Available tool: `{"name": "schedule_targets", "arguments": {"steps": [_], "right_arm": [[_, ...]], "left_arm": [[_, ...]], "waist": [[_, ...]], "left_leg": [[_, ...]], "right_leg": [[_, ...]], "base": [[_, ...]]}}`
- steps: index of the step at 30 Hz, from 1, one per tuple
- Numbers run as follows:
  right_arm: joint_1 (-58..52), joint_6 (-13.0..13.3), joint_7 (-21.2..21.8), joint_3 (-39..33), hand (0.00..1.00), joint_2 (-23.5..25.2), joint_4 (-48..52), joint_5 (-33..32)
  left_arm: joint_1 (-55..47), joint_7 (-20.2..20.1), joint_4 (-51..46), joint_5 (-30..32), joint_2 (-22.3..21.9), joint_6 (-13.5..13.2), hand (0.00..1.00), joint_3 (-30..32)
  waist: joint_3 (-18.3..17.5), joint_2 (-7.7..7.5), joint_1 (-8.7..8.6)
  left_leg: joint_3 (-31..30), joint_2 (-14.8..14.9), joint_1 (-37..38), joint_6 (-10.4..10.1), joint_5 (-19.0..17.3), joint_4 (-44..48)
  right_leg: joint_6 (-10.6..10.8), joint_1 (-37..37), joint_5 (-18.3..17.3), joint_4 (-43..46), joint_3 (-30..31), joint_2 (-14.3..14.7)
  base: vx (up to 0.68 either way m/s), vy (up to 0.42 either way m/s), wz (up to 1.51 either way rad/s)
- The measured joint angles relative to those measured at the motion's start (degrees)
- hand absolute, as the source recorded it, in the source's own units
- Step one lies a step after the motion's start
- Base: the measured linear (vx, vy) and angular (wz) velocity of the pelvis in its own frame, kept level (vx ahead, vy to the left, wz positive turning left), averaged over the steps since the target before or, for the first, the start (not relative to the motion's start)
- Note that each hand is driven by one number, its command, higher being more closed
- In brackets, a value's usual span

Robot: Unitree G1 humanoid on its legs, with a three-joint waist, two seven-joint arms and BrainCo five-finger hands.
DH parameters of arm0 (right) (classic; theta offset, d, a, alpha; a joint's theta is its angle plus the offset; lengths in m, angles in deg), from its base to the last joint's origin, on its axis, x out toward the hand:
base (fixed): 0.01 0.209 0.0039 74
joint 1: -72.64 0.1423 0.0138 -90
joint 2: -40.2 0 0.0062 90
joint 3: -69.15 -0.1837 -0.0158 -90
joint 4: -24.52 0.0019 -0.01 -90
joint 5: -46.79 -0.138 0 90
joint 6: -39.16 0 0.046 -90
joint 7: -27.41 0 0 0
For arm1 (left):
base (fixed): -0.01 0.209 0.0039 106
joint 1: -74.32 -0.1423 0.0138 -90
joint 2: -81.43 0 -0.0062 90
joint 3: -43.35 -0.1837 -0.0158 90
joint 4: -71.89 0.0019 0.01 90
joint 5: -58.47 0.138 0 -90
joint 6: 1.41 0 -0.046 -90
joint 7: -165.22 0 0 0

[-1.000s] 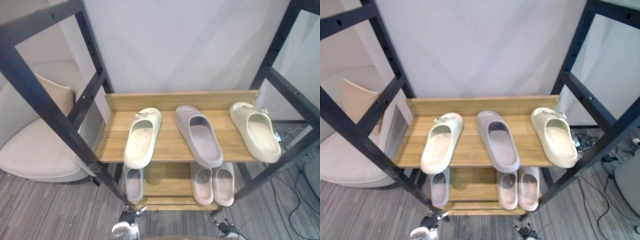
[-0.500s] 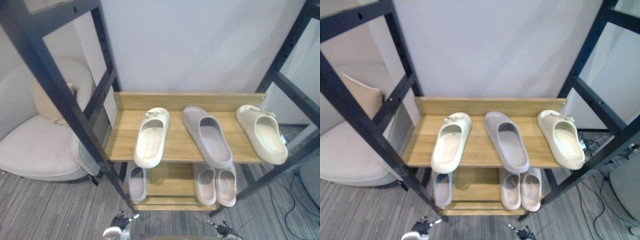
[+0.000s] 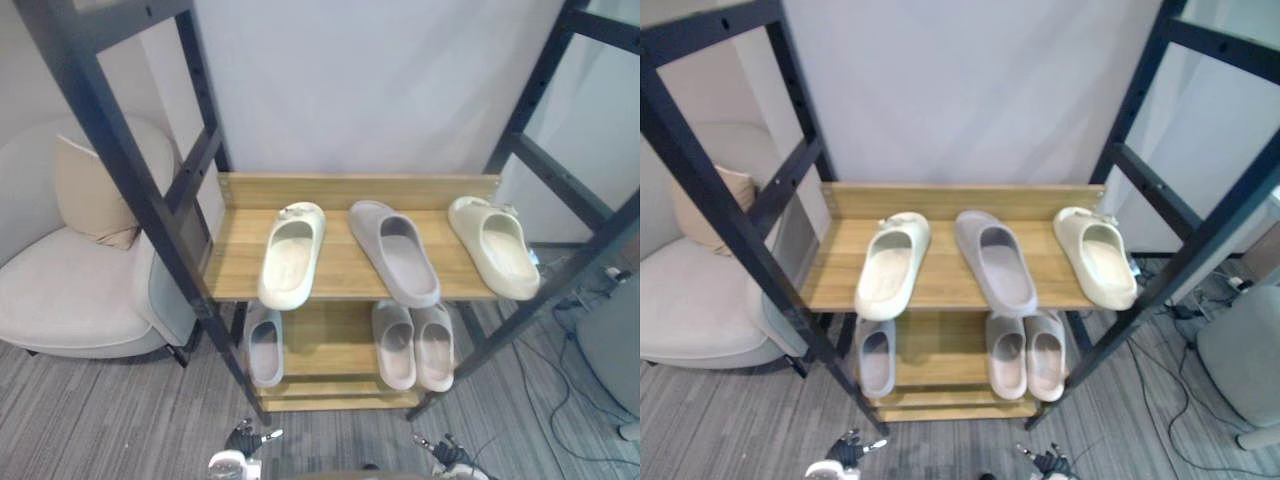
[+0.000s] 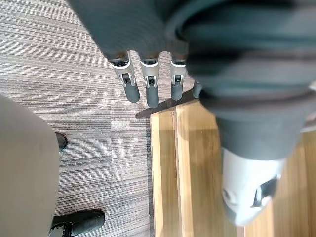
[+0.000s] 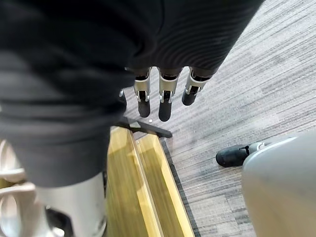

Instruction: Organize the slippers on the shoe rack

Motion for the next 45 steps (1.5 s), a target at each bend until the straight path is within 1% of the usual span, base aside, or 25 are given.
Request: {"name": "schedule_targets", "arguments": {"steps": [1,2,4,5,6,7,9,10,13,15,18,20,25,26,31,34,36,39,41,45], "right_arm": [[-0.20,0.00,-0.31,1.02,0.00,-0.16,0.68,0.02],[-0.84,-0.01,-0.47,2.19,0.00,-0.30,3.18,0.15],[-4.05,-0.20,-0.94,5.22,0.00,-0.68,10.12,0.45],[-6.13,-0.26,-1.04,6.38,0.00,-0.77,15.31,0.56],[-7.23,-0.23,-1.06,6.74,0.00,-0.77,18.47,0.58],[-9.60,-0.14,-1.17,7.79,0.00,-1.06,25.51,0.72],[-11.92,-0.03,-1.14,7.96,0.00,-0.99,32.82,2.60],[-13.50,0.01,-1.10,8.08,0.00,-1.00,37.78,2.97],[-15.84,0.71,-0.88,8.19,0.00,-1.00,46.96,5.61],[-17.17,1.36,-0.70,8.29,0.00,-0.96,52.90,7.59],[-19.18,2.19,-0.14,8.81,0.00,-0.84,61.29,9.13],[-20.03,2.95,0.14,8.85,0.00,-0.79,64.27,9.45],[-20.31,4.31,0.54,9.35,0.00,-0.47,71.65,9.55],[-20.37,4.44,0.61,9.95,0.00,-0.49,73.37,9.58],[-21.43,6.55,0.63,10.10,0.00,-0.46,80.27,9.55],[-21.19,7.38,0.66,10.14,0.00,-1.20,82.73,9.38],[-20.77,7.93,0.66,10.14,0.00,-1.67,83.47,9.29],[-19.17,8.16,0.75,10.14,0.00,-2.57,84.84,8.84],[-17.32,8.71,0.83,10.13,0.00,-4.07,85.47,8.02],[-14.01,8.77,1.01,10.25,0.00,-5.85,85.47,6.48]], "left_arm": [[0.05,0.05,0.00,0.01,0.02,0.00,0.00,-0.43],[0.22,0.03,0.01,0.04,0.07,0.02,0.00,-1.32],[0.30,0.12,-0.05,0.05,0.07,0.03,0.00,-2.70],[0.30,0.12,-0.10,0.07,0.07,0.04,0.00,-3.35],[0.30,0.11,-0.11,0.06,0.08,0.05,0.00,-3.60],[0.25,0.12,-0.50,0.09,0.13,0.09,0.00,-4.53],[0.09,0.08,-1.09,0.16,0.11,0.08,0.00,-5.18],[0.08,0.05,-1.12,0.18,0.14,0.08,0.00,-5.58],[0.06,0.02,-1.17,0.21,0.31,0.00,0.00,-6.81],[0.13,-0.04,-1.17,0.66,0.67,-0.03,0.00,-7.45],[0.18,-0.03,-1.17,1.23,1.23,-0.32,0.00,-8.64],[0.20,-0.09,-1.17,1.26,1.65,-0.36,0.00,-9.32],[0.39,-0.26,-1.15,1.32,2.17,-0.41,0.00,-9.87],[0.42,-0.30,-1.16,1.31,2.21,-0.47,0.00,-9.90],[0.30,-0.36,-1.12,1.40,2.23,-0.49,0.00,-10.05],[0.33,-0.43,-1.12,1.76,2.15,-0.65,0.00,-10.07],[0.24,-0.48,-1.09,1.77,2.12,-1.23,0.00,-10.21],[0.21,-0.54,-1.08,1.80,2.13,-1.54,0.00,-10.63],[0.21,-0.60,-1.07,1.80,2.15,-1.55,0.00,-10.61],[0.22,-0.91,-1.07,1.80,2.15,-1.59,0.00,-10.60]], "waist": [[0.06,-0.11,-0.06],[0.06,0.13,-0.17],[0.09,0.13,-0.31],[-0.02,0.10,-0.58],[-0.06,0.14,-0.72],[-0.10,0.94,-1.08],[0.34,0.71,-1.42],[-0.05,1.31,-1.51],[0.13,0.86,-1.61],[0.30,0.59,-1.85],[0.80,-0.34,-2.27],[1.00,-0.67,-2.76],[1.51,-1.19,-3.21],[1.52,-1.54,-3.22],[1.43,-1.29,-3.36],[1.50,-0.75,-3.43],[1.52,-0.41,-3.43],[1.45,-0.21,-3.46],[1.44,-0.23,-3.44],[1.43,-0.24,-3.41]], "left_leg": [[0.43,0.29,0.10,-0.61,-0.36,0.00],[0.71,0.64,0.08,-0.99,-0.54,0.00],[1.03,1.21,-0.17,-1.57,-0.54,-0.27],[1.19,1.59,-0.48,-1.96,-0.44,-0.49],[1.25,1.79,-0.69,-2.14,-0.41,-0.60],[1.51,2.34,-1.03,-2.66,-0.33,-0.92],[1.78,3.10,-0.91,-2.82,0.02,-0.85],[1.73,3.38,-0.72,-3.01,0.13,-0.75],[1.65,3.72,-0.79,-3.54,0.64,-0.46],[1.67,3.57,-0.98,-3.41,0.98,-0.12],[1.59,2.77,-1.02,-2.93,2.22,-0.14],[1.58,2.71,-1.00,-2.93,2.21,-0.30],[1.45,3.16,-0.99,-2.85,1.60,-2.76],[1.64,3.16,-1.10,-2.84,1.59,-2.83],[1.81,3.16,-1.45,-3.23,1.21,-2.75],[1.67,3.44,-1.76,-3.18,1.25,-2.26],[1.62,3.56,-1.81,-3.21,1.23,-2.16],[1.52,3.68,-1.82,-3.21,1.23,-2.07],[1.44,3.67,-1.85,-3.20,1.23,-2.13],[1.07,3.62,-1.98,-3.19,1.24,-2.19]], "right_leg": [[-0.10,-0.12,0.05,-0.02,0.24,0.29],[-0.37,-0.28,0.10,-0.02,0.57,0.67],[-0.61,-0.94,-0.09,-0.03,1.19,1.22],[-0.72,-1.48,-0.09,-0.02,1.31,1.60],[-0.79,-1.77,-0.10,-0.01,1.43,1.87],[-1.06,-2.39,-0.02,0.01,1.79,2.30],[-1.68,-2.55,0.17,0.36,2.29,3.14],[-2.02,-2.54,0.29,0.39,2.52,3.77],[-2.41,-2.94,0.29,0.40,3.47,4.50],[-2.47,-3.20,0.33,0.39,4.04,4.57],[-2.47,-3.25,0.33,0.20,4.49,3.93],[-2.46,-3.32,0.33,-0.02,4.58,3.86],[-2.05,-4.66,1.05,-0.06,4.57,4.09],[-1.94,-4.86,1.37,-0.06,4.75,4.02],[-1.85,-5.14,1.69,-0.05,4.89,3.86],[-1.91,-5.21,1.65,-0.04,4.78,4.07],[-1.97,-5.21,1.66,-0.03,4.71,4.15],[-2.26,-5.21,1.86,0.09,4.67,4.29],[-2.26,-5.21,1.86,0.08,4.55,4.28],[-2.19,-5.21,1.81,0.06,3.99,4.11]], "base": [[-0.06,-0.057,-0.26],[-0.04,-0.062,-0.21],[-0.01,-0.067,-0.14],[0.01,-0.046,-0.10],[0.04,-0.065,-0.11],[0.04,-0.042,-0.10],[0.09,-0.052,-0.12],[0.10,-0.037,-0.15],[0.07,-0.039,-0.21],[0.02,-0.024,-0.17],[-0.03,-0.004,-0.05],[-0.06,0.018,-0.01],[-0.07,0.011,-0.02],[-0.10,-0.001,-0.10],[-0.03,0.001,-0.03],[0.00,0.000,0.00],[0.01,0.016,0.01],[0.00,0.008,0.01],[0.00,0.034,0.03],[-0.01,0.029,0.04]]}}
